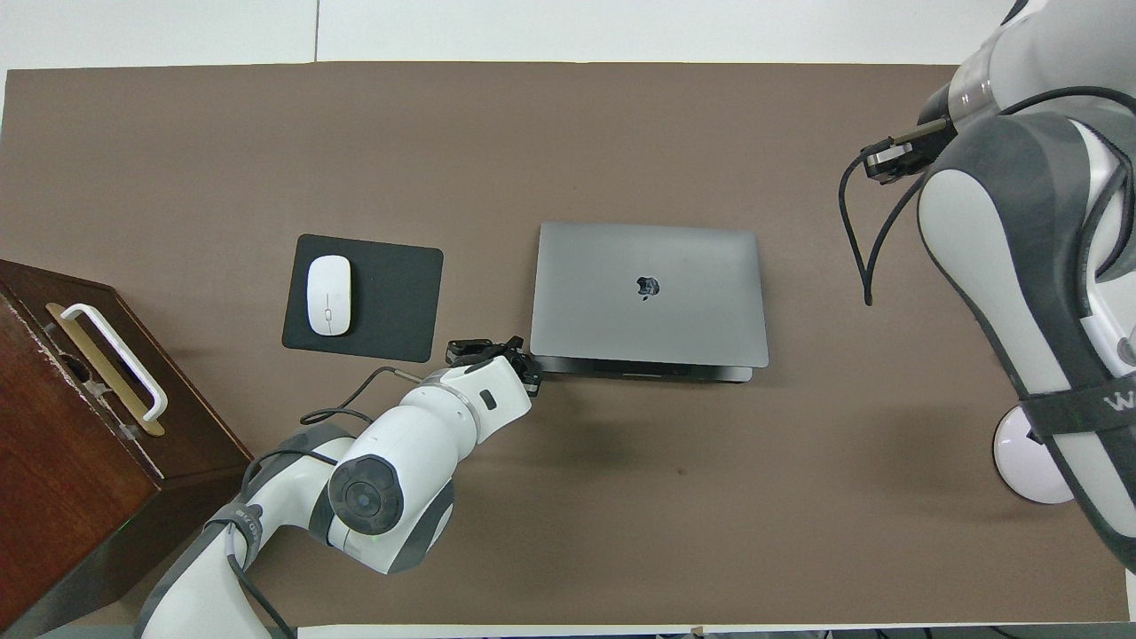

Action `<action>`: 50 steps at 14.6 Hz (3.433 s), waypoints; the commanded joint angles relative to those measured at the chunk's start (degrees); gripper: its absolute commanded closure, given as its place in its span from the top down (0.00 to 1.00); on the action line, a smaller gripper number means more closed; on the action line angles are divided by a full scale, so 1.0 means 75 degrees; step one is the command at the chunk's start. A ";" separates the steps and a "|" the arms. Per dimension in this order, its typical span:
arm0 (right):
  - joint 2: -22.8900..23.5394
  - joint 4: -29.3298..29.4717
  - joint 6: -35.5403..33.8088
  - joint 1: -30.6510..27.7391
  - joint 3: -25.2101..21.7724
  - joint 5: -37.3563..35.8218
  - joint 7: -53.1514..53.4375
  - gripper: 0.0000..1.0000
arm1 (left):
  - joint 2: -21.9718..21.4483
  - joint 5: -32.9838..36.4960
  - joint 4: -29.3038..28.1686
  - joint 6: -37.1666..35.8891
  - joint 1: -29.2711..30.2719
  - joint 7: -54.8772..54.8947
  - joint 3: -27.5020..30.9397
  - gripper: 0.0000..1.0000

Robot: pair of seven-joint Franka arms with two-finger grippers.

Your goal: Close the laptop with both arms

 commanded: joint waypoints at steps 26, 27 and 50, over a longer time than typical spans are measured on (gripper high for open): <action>-0.4019 -0.4473 0.0704 -0.0757 0.0071 0.0888 0.0070 1.00 | -0.2888 -0.0373 0.2661 -0.9340 0.2797 0.1167 0.0145 0.00; -0.4031 -0.4462 0.0681 -0.0757 0.0071 0.0888 0.0070 1.00 | -0.2888 -0.0361 0.2791 -0.9516 0.2973 0.1167 0.0146 0.20; -0.3468 -0.2446 -0.1253 -0.0874 0.0059 0.0478 0.0046 1.00 | -0.1682 0.0553 0.6494 -1.1732 0.5283 0.1530 0.0157 1.00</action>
